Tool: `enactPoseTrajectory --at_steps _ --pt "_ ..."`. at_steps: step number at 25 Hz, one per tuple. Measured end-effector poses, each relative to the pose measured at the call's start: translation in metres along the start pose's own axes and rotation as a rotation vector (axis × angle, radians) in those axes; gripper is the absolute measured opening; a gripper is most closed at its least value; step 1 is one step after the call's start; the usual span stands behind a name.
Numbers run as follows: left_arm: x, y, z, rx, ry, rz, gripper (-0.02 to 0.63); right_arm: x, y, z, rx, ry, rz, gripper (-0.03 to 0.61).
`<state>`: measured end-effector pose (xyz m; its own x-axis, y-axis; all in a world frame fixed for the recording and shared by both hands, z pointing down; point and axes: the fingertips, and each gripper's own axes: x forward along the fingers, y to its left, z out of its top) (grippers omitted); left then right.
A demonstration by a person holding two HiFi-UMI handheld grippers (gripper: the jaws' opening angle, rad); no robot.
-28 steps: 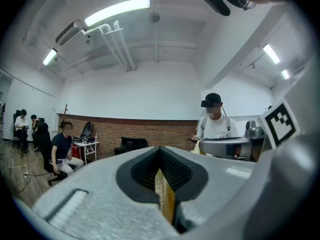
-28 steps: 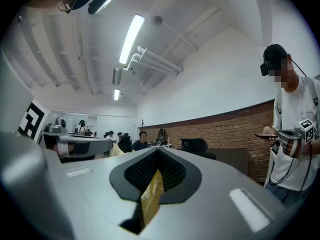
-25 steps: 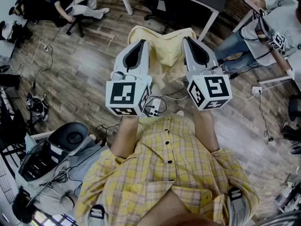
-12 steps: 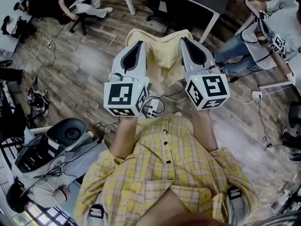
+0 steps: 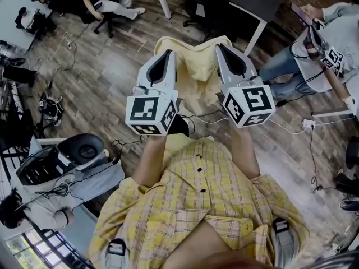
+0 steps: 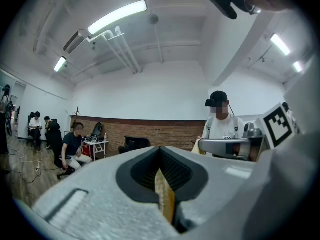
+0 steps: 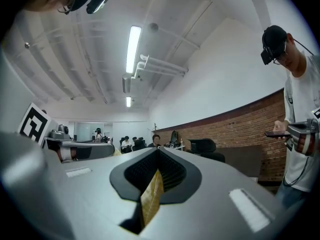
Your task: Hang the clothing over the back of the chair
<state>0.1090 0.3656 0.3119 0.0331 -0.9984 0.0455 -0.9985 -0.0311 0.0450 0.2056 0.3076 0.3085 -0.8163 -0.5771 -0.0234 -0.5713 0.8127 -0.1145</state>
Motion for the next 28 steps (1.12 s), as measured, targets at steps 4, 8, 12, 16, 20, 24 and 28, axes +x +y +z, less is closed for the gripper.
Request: enactPoseTrajectory --at_steps 4,8,12,16,20,24,28 --pt "0.009 -0.006 0.001 -0.027 0.032 0.002 0.002 -0.002 -0.009 0.005 -0.004 0.01 0.026 0.011" --pt "0.02 -0.01 0.009 -0.006 0.023 0.012 0.002 0.0 -0.017 0.012 -0.011 0.006 0.044 0.011" --pt "0.039 -0.016 0.008 0.012 0.028 0.003 0.002 0.007 -0.033 0.01 -0.003 0.014 0.044 0.011" --pt "0.07 -0.009 0.003 0.016 0.04 -0.009 0.002 0.032 -0.053 0.001 0.013 0.035 0.038 0.011" --pt "0.099 0.008 -0.004 0.015 0.036 -0.011 0.002 0.059 -0.067 -0.006 -0.002 0.045 0.039 0.011" --pt "0.131 0.018 -0.006 0.012 0.022 -0.024 0.002 0.087 -0.085 -0.005 -0.018 0.042 0.038 0.011" --pt "0.167 0.035 -0.006 0.015 0.02 -0.033 0.002 0.122 -0.105 -0.004 -0.027 0.045 0.029 0.011"
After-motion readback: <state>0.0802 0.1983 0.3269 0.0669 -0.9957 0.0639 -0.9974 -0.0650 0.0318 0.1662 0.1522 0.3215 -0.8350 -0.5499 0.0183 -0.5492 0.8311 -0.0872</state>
